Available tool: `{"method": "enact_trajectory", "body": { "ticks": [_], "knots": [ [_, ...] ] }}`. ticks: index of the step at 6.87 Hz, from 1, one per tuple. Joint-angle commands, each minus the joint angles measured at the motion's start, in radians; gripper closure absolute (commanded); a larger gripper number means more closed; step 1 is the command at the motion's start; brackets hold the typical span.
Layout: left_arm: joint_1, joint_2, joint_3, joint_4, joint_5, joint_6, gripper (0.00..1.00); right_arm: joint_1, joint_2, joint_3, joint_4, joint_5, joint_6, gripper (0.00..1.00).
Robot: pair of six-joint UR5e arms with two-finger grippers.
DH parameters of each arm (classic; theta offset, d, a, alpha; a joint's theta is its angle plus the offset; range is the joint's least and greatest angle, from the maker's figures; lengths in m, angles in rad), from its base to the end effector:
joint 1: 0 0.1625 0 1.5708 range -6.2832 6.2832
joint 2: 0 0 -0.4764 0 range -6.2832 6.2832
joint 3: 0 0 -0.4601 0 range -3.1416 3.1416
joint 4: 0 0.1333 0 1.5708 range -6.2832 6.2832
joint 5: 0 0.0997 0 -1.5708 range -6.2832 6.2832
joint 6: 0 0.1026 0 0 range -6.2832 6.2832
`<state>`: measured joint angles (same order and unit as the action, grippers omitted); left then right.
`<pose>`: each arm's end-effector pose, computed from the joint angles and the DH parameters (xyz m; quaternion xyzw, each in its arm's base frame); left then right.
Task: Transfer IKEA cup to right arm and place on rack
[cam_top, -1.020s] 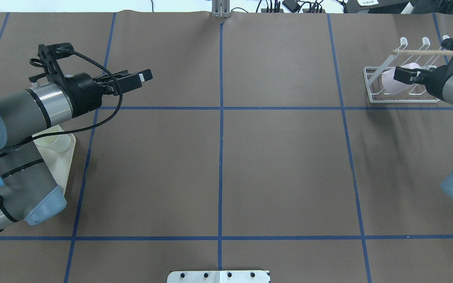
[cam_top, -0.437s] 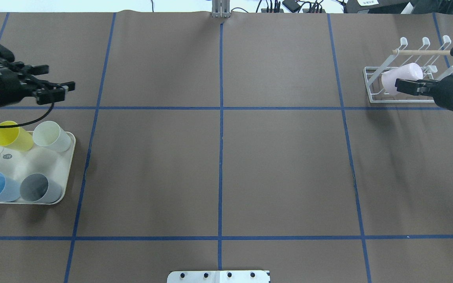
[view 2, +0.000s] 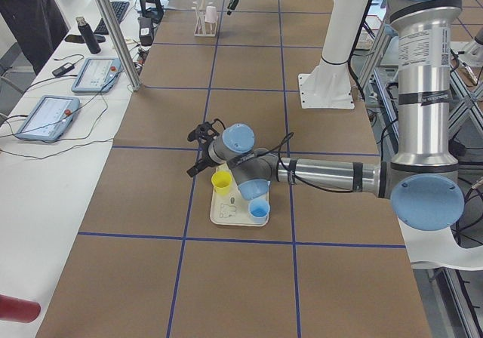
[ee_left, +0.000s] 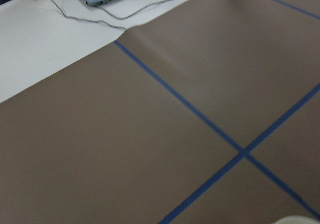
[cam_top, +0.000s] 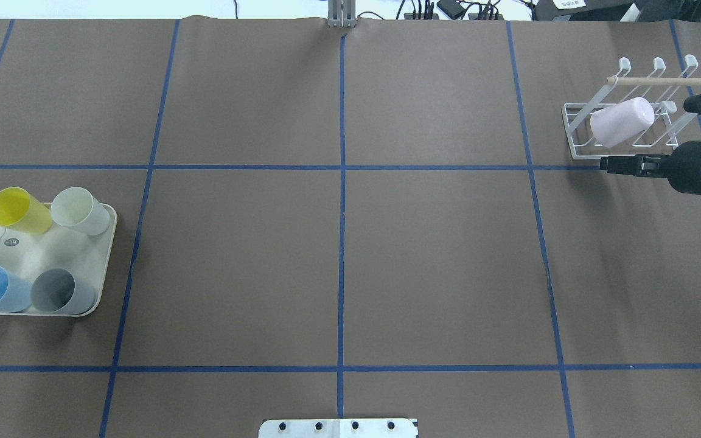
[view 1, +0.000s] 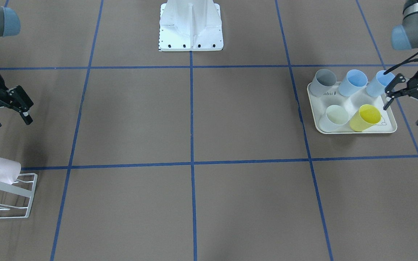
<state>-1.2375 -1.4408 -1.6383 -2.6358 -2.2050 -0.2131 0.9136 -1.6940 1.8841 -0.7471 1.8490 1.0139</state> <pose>0.1019 -0.5158 0.6241 0.3659 0.3865 0.1996 0.8228 -0.2404 -0.4836 0.5159 0.2326 -0.4379 0.0874 0.8640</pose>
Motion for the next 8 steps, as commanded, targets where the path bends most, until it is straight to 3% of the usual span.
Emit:
{"method": "enact_trajectory", "body": {
  "ticks": [1, 5, 8],
  "knots": [
    [-0.037, 0.121, 0.006, 0.159, -0.053, 0.052, 0.01, 0.002, -0.039, 0.009, 0.003, 0.113, -0.001, 0.0],
    [-0.033, 0.299, -0.021, 0.146, -0.065, 0.048, 0.01, 0.001, -0.047, 0.007, 0.011, 0.118, -0.015, 0.0],
    [-0.002, 0.296, -0.02, 0.138, -0.068, 0.035, 0.01, -0.002, -0.047, -0.013, 0.017, 0.118, -0.02, 0.0]
  ]
}}
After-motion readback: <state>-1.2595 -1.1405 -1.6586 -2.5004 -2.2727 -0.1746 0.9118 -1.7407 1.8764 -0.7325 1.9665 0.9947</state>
